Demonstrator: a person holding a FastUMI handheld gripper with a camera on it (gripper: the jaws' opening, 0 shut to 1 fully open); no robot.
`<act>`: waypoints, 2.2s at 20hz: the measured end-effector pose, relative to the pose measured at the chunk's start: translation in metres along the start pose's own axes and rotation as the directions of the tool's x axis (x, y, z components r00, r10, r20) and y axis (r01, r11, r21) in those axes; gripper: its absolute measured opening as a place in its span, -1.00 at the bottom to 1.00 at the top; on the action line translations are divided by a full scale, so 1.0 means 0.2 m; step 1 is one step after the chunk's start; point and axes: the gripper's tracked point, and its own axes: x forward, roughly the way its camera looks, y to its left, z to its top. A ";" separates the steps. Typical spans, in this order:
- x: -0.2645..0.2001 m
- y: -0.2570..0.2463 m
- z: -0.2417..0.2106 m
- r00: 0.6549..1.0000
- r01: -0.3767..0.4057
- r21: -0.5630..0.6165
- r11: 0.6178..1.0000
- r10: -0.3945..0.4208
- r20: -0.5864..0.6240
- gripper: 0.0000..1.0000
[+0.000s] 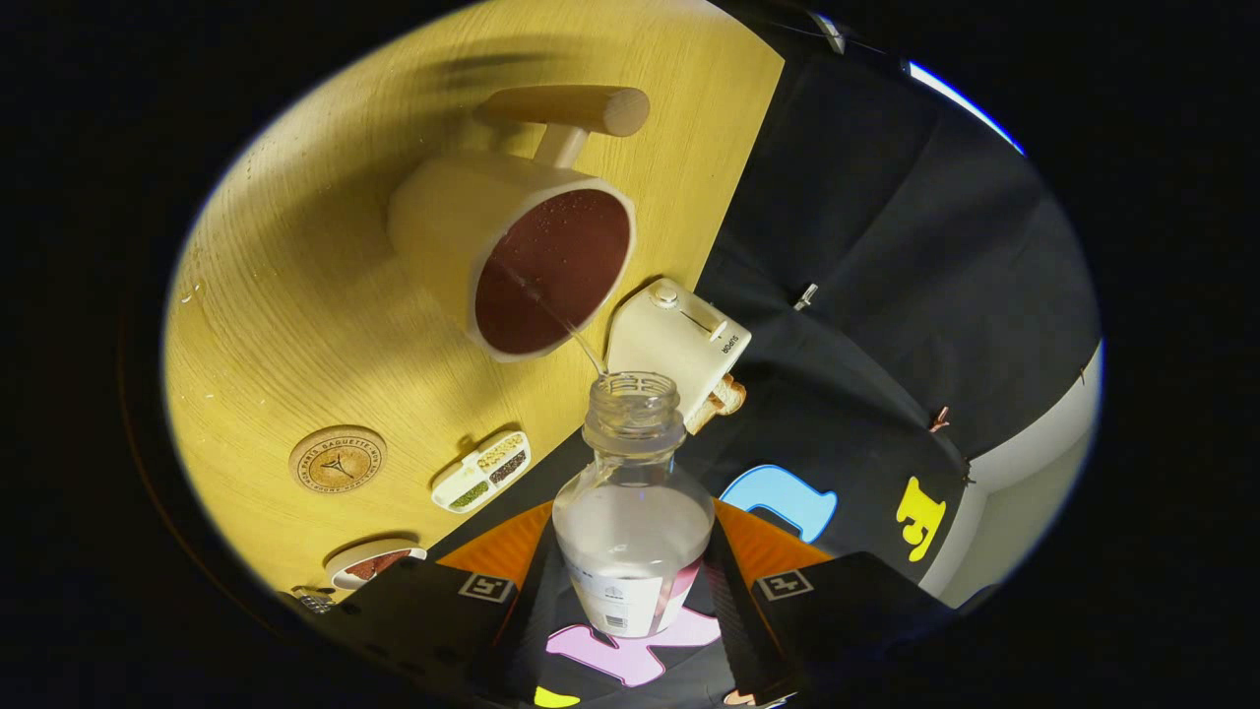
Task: Take the bottle from table, then pour the juice into the cup, finally place the bottle on the coaster
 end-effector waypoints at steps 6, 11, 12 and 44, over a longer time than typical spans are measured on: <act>0.01 0.02 0.03 1.000 -0.008 -0.004 1.000 0.008 0.009 0.47; 0.01 0.02 0.04 1.000 -0.013 -0.004 1.000 0.013 0.012 0.48; 0.01 0.02 0.04 1.000 -0.016 -0.003 1.000 0.016 0.010 0.48; -0.31 0.03 -0.63 0.977 0.163 0.941 -0.296 0.184 -0.111 0.49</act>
